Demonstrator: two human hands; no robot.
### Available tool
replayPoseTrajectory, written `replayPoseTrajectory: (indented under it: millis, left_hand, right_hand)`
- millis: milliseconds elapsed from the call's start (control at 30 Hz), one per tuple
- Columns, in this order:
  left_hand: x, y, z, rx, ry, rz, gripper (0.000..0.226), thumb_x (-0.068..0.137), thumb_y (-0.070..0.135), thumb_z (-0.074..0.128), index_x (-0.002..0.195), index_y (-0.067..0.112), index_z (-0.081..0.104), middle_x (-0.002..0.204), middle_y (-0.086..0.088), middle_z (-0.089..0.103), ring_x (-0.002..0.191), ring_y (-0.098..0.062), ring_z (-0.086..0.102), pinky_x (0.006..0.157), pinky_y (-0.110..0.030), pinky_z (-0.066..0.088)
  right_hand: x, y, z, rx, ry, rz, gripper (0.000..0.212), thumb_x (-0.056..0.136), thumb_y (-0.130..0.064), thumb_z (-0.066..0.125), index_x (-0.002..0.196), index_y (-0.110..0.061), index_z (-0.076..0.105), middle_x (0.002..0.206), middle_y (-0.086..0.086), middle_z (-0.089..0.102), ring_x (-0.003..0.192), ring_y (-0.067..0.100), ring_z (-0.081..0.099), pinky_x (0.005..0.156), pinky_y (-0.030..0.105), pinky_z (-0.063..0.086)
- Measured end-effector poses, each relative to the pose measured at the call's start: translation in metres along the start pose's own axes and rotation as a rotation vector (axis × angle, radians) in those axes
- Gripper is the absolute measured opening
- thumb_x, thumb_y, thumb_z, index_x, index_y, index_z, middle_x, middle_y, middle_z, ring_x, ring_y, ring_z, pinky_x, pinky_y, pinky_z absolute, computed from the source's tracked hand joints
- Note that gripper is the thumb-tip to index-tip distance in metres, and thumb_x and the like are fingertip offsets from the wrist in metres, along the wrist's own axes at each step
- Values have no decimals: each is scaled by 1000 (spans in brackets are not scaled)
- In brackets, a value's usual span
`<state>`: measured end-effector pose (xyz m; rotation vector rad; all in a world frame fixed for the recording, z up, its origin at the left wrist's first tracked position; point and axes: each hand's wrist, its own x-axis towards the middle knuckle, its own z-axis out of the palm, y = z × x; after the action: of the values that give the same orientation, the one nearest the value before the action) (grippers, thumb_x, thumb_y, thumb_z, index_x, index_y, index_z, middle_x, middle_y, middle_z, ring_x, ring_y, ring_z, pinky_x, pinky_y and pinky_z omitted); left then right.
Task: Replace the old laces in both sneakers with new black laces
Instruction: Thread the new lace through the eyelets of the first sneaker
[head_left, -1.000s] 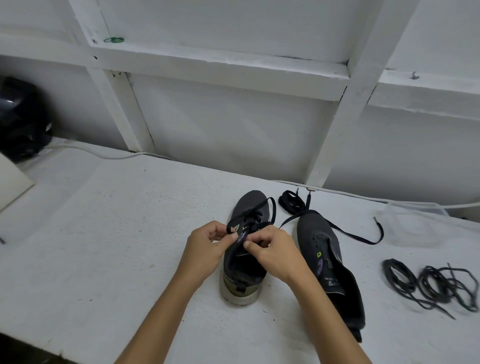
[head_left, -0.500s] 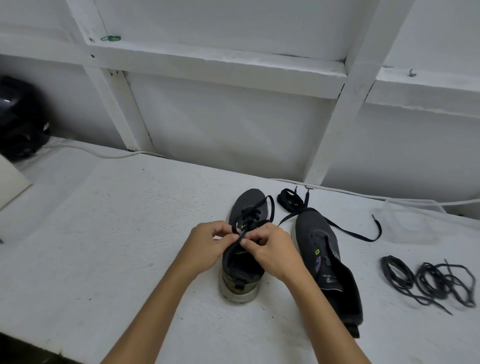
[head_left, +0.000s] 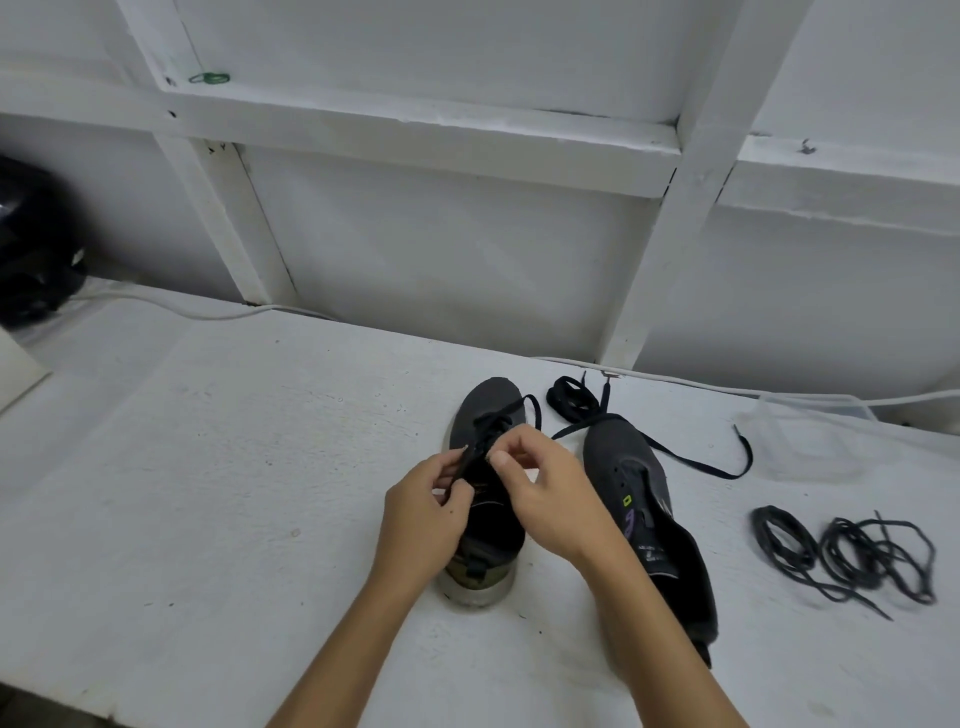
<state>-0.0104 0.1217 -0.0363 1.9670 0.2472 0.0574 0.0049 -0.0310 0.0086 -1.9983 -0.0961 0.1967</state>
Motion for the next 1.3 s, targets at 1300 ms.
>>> replayPoseTrajectory:
  millis: [1300]
  left_hand:
    - [-1, -15, 0, -51, -7, -31, 34, 95, 40, 62, 126, 28, 66, 109, 16, 68, 97, 3, 64, 85, -21, 54]
  right_hand:
    - [8, -14, -15, -807, -149, -92, 28, 98, -48, 59, 124, -45, 67, 107, -13, 73, 103, 12, 64, 80, 29, 52]
